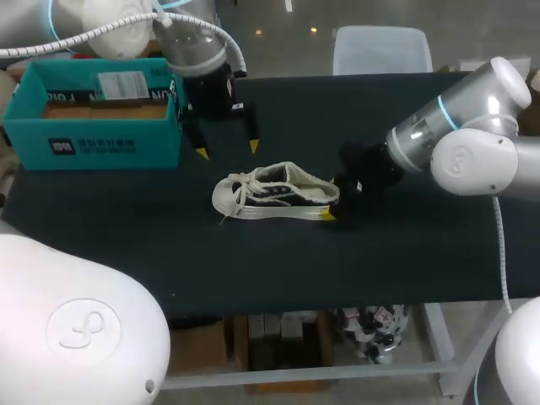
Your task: Open the shoe tongue, take the insole out of the shoe, put the insole back into the shoe, and pack the shoe into the shoebox
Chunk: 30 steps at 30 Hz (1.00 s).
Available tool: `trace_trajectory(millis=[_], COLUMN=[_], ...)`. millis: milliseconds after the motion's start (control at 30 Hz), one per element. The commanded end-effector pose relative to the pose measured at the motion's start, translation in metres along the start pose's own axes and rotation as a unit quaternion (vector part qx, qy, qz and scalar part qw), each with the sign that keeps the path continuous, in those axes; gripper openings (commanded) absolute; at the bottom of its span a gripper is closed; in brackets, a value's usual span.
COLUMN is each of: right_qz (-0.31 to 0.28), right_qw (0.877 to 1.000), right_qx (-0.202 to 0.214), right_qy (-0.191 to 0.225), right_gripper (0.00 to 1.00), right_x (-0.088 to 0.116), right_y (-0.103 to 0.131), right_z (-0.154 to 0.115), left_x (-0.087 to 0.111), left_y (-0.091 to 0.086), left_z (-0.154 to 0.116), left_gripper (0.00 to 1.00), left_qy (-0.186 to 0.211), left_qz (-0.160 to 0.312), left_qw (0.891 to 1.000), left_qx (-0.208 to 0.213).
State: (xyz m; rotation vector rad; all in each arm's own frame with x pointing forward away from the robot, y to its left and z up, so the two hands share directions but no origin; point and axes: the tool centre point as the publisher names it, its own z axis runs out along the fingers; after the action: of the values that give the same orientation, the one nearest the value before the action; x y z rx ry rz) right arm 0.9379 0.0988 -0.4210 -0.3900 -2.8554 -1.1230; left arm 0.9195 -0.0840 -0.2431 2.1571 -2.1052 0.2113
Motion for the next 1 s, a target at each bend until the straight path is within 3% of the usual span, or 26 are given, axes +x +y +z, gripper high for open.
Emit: trace_trajectory(millis=[33, 467, 500, 533, 733, 1000], right_qz=[0.001, -0.017, -0.018, -0.019, -0.017, -0.017], right_qw=[1.0, 0.999, 0.999, 0.999, 0.999, 0.999], right_qx=[-0.014, -0.033, -0.035, -0.037, -0.043, -0.043], right_qy=[-0.003, 0.005, 0.007, 0.008, 0.018, 0.018], right_gripper=[1.0, 1.0, 0.69, 0.0, 0.0, 0.0], right_x=[0.003, 0.003, 0.002, 0.002, 0.001, 0.001], right_y=[-0.007, 0.001, 0.001, 0.001, -0.002, -0.002], right_z=[0.007, 0.016, 0.016, 0.017, 0.021, 0.021], left_x=[0.004, 0.012, 0.013, 0.013, 0.022, 0.055], left_y=[0.0, -0.005, -0.005, -0.005, -0.001, 0.004], left_z=[0.004, 0.016, 0.017, 0.017, 0.018, 0.012], left_gripper=[1.0, 1.0, 1.0, 1.0, 1.0, 1.0], left_qy=[0.001, -0.005, -0.006, -0.008, -0.019, -0.073], left_qz=[-0.001, -0.015, -0.017, -0.019, -0.02, 0.005], left_qw=[1.0, 1.0, 1.0, 1.0, 1.0, 0.997], left_qx=[0.002, -0.01, -0.011, -0.012, -0.012, -0.003])
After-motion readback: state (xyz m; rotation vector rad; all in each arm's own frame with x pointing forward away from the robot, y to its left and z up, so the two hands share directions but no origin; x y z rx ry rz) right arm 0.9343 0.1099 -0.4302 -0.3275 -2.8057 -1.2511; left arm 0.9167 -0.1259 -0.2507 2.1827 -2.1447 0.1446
